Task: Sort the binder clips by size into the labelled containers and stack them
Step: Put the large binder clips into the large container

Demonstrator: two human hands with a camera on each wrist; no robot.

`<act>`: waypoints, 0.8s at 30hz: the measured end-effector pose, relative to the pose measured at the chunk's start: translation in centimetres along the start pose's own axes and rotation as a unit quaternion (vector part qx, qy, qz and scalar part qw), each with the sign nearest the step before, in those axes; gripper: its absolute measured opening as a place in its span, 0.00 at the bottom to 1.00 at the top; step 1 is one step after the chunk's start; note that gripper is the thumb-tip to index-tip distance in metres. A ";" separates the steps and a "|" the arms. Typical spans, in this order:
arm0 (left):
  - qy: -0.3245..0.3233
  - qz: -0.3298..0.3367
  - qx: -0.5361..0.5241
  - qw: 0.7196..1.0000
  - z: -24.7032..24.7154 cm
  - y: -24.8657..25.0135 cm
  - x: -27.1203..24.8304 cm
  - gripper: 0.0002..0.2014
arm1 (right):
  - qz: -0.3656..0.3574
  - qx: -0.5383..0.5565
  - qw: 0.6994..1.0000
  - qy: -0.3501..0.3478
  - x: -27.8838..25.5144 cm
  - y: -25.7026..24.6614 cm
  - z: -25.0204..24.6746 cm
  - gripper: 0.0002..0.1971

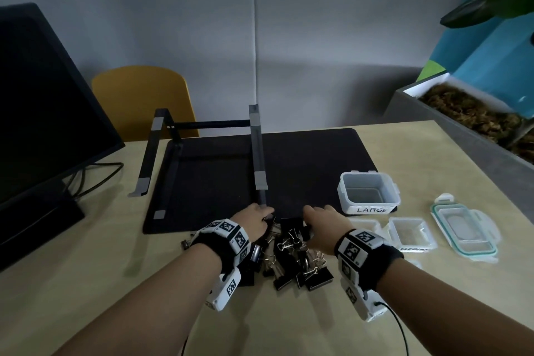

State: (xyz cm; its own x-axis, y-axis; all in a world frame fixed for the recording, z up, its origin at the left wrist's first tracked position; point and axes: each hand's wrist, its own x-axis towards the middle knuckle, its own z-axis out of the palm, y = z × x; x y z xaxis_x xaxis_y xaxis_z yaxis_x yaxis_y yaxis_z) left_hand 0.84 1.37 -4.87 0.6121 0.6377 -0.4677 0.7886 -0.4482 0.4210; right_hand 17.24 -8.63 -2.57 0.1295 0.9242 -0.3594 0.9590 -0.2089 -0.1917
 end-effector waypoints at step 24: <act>0.076 0.043 0.019 0.996 -0.8 1.1 -0.4 0.15 | 0.007 0.189 0.982 -0.013 -2.0 3.5 -5.0 0.11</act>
State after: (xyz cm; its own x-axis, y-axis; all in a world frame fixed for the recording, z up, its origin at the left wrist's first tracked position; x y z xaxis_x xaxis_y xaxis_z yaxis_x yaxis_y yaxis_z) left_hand 1.43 1.15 -3.59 0.6640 0.6820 -0.3065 0.7368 -0.5272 0.4233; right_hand 21.59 -9.57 2.01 0.1306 0.9126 -0.3875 0.7947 -0.3300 -0.5094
